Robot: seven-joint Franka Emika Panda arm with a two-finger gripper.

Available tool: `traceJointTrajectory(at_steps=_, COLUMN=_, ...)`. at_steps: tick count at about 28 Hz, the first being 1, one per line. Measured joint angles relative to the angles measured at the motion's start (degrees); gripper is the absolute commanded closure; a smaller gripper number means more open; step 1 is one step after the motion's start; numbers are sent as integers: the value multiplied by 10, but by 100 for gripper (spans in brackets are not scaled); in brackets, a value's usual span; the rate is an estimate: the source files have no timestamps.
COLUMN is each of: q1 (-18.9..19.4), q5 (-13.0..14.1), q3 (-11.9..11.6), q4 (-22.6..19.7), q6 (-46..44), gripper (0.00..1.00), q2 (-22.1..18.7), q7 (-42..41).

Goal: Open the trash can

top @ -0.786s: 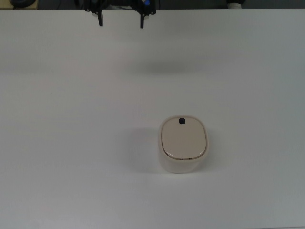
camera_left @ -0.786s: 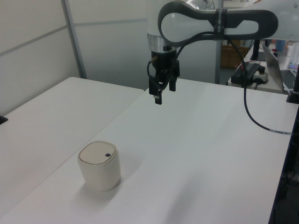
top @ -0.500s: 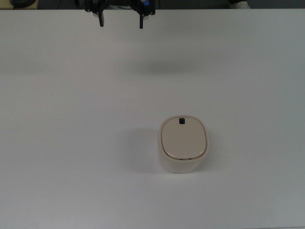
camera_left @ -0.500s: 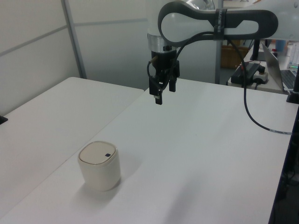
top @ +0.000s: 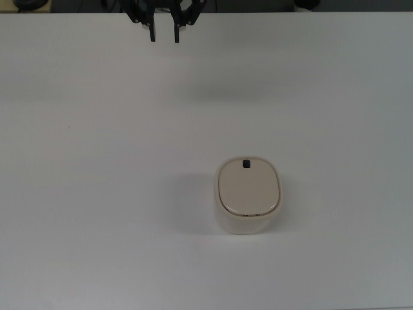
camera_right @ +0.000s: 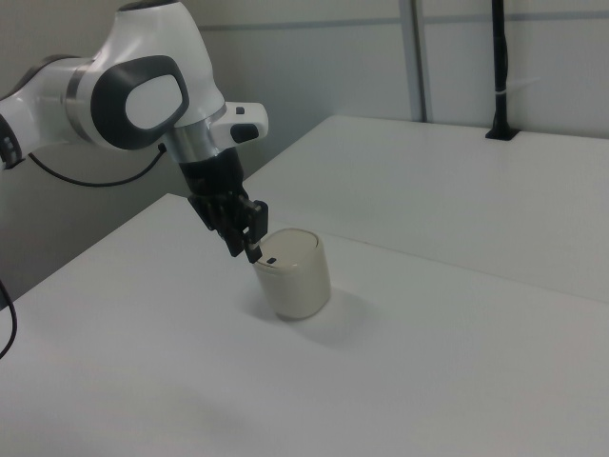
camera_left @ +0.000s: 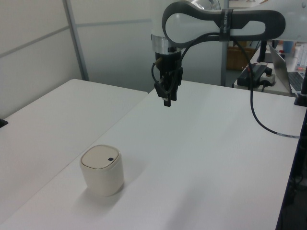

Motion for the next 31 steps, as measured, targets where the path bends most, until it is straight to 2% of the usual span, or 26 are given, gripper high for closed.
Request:
traceJointTrajectory(at_steps=17, q1=0, q5=7, q3=4, q4=0, q6=13, gripper=100, q2=10, q7=-32)
traceJointTrajectory(at_steps=23, q1=4, q5=7, q3=11, q4=-1, q6=73, gripper=99, q2=40, q7=-37)
traceJointTrajectory(at_steps=31, q1=5, q5=7, q3=36, q4=0, q6=163, gripper=98, q2=100, q7=-38)
